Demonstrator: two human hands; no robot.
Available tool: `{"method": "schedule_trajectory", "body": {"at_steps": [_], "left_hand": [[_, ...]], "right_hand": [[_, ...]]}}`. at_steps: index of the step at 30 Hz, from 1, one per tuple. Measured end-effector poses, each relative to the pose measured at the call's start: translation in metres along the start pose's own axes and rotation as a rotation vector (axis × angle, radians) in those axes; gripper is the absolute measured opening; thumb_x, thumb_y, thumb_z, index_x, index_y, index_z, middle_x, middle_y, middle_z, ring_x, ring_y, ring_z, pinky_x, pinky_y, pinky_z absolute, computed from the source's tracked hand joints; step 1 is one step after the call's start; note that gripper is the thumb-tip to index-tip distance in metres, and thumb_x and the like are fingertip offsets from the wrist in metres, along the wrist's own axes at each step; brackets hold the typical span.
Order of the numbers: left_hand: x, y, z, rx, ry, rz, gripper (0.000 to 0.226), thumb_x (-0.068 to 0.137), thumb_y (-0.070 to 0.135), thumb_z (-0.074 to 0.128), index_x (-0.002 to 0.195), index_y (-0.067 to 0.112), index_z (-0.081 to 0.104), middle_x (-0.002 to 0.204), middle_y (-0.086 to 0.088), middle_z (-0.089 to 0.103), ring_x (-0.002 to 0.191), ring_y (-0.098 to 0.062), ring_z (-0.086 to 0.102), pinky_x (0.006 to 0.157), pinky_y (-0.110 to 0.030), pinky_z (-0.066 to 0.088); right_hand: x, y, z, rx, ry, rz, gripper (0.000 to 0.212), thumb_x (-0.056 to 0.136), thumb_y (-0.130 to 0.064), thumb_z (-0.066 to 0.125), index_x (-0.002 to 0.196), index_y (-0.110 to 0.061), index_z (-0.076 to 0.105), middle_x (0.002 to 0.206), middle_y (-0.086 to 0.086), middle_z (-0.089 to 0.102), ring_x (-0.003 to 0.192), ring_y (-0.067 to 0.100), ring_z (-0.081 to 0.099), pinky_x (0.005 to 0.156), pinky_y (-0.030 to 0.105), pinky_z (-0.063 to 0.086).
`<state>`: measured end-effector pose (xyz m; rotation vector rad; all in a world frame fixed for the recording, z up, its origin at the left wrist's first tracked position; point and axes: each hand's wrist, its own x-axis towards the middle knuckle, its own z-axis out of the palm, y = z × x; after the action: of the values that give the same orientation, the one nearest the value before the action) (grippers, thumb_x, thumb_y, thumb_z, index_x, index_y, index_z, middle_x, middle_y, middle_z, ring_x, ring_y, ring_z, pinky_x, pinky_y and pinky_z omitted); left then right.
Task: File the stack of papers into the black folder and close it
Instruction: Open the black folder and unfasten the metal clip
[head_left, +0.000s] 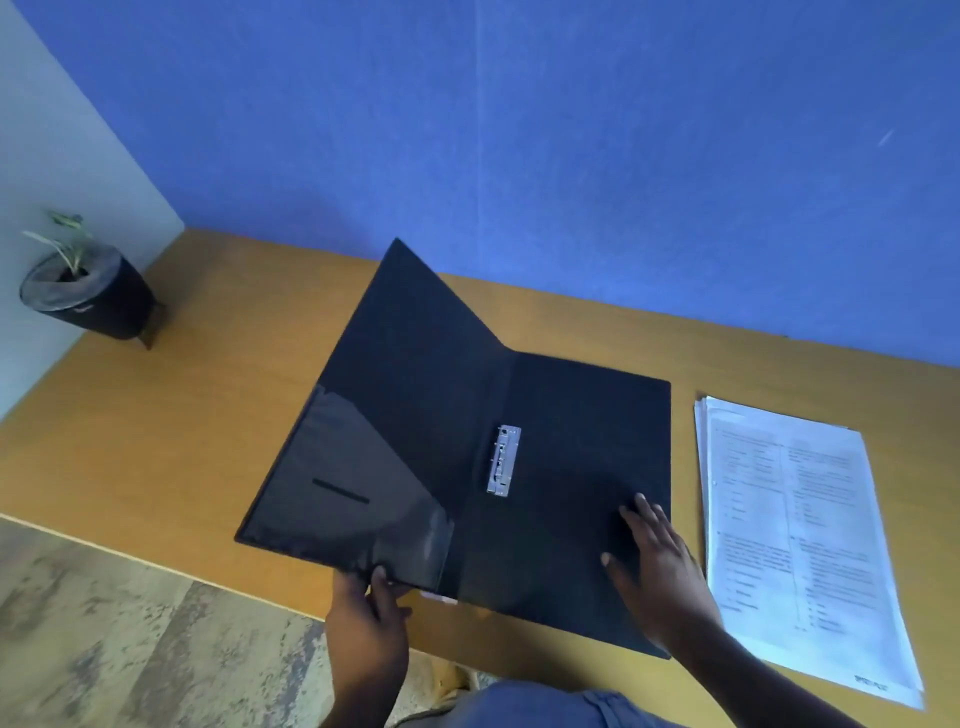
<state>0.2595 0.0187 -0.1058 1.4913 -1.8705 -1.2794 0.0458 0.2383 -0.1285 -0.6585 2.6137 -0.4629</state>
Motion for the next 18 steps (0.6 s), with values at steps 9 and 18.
{"method": "schedule_trajectory", "body": {"at_steps": [9, 18], "left_hand": [[0.007, -0.014, -0.025, -0.001, -0.443, -0.505, 0.014, 0.094, 0.003, 0.058, 0.082, -0.003, 0.062, 0.066, -0.018, 0.072, 0.057, -0.024, 0.070, 0.053, -0.029, 0.053], [0.057, 0.051, 0.015, 0.369, -0.782, 0.265, 0.010, 0.089, 0.040, 0.063, 0.088, 0.030, 0.060, 0.073, 0.017, 0.066, 0.071, 0.005, 0.063, 0.065, -0.017, 0.047]], "right_hand": [[-0.016, -0.007, 0.030, -0.212, -0.097, 0.048, 0.100, 0.091, -0.070, 0.040, 0.155, -0.024, -0.021, 0.165, -0.004, -0.023, 0.150, 0.016, -0.025, 0.123, 0.040, -0.006], [0.000, -0.009, 0.017, -0.287, -0.425, 0.104, 0.117, 0.078, -0.087, 0.032, 0.132, -0.022, -0.049, 0.139, -0.008, -0.057, 0.137, 0.022, -0.046, 0.119, 0.047, -0.014]]}}
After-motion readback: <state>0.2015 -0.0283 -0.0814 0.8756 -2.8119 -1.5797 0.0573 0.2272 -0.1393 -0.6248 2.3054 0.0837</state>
